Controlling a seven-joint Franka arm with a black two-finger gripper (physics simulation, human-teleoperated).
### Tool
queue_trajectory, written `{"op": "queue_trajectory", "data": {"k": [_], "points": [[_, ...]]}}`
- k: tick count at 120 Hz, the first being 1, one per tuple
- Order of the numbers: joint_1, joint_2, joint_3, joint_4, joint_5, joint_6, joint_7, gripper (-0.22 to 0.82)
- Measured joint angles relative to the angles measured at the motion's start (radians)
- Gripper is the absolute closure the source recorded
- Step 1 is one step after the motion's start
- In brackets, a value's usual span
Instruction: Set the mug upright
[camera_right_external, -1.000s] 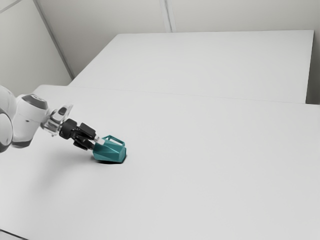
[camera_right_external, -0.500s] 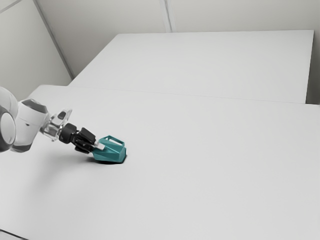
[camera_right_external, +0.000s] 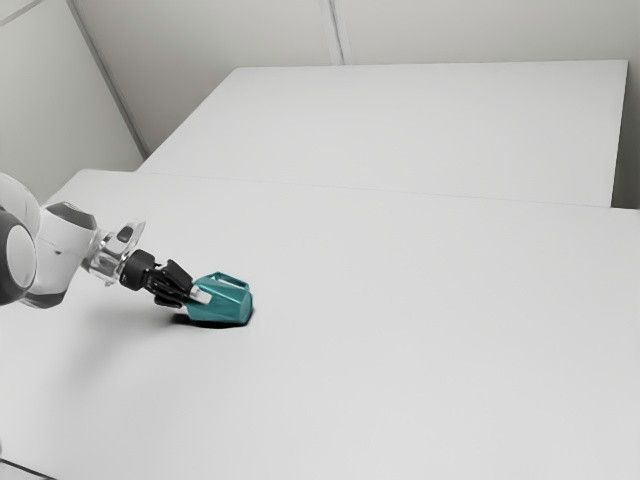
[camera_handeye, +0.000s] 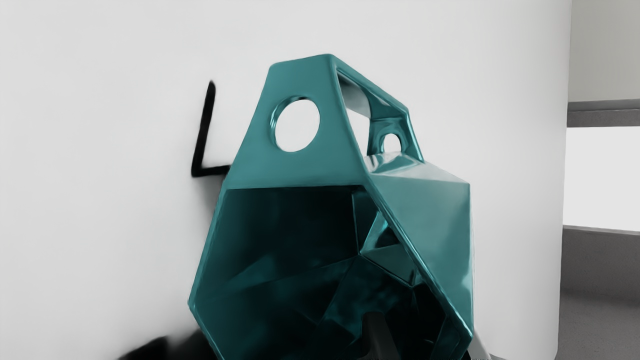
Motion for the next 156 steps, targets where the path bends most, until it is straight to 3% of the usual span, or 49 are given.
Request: {"op": "queue_trajectory", "data": {"k": [40,108,156], "points": [[-0.004,-0.012,-0.002,0.001,-0.008,0.005,0.005,0.77],[-0.051,-0.159,-0.016,0.042,0.029,0.007,-0.009,0.79],[-0.15,-0.28,-0.147,0.072,0.431,0.224,-0.055,0.79]]}}
